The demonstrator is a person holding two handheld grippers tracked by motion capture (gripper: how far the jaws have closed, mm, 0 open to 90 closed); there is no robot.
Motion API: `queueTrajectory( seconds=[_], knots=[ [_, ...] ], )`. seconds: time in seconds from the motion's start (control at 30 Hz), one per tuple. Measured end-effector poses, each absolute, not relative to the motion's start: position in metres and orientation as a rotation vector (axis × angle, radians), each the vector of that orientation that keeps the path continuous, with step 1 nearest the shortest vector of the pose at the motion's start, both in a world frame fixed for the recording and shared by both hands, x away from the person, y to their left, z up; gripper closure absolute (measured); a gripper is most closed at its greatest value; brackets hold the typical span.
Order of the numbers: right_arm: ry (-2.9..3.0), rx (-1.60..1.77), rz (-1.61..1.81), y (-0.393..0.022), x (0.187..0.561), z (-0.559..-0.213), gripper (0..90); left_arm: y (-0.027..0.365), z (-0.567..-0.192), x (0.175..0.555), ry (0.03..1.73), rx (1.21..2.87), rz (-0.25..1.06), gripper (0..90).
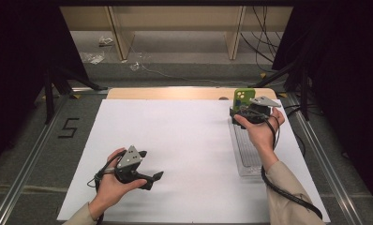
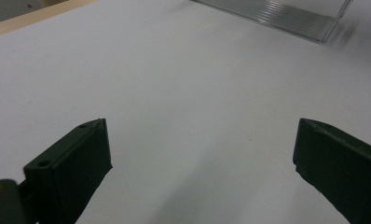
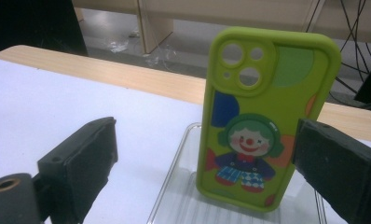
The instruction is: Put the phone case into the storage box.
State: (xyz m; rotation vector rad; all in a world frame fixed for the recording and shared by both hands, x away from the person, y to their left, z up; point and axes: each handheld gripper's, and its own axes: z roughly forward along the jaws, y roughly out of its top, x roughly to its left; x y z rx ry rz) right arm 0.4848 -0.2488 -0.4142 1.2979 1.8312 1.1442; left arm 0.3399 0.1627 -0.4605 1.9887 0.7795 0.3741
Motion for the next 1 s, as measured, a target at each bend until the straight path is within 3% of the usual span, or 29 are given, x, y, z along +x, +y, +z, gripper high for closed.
queueTrajectory(
  seconds=[1.0],
  knots=[
    [1.921,1.205,1.159,-0.240,0.449,-0.410,10.7,0.163,-0.460,0.340,0.780,1.989,0.377,3.6]
  ],
)
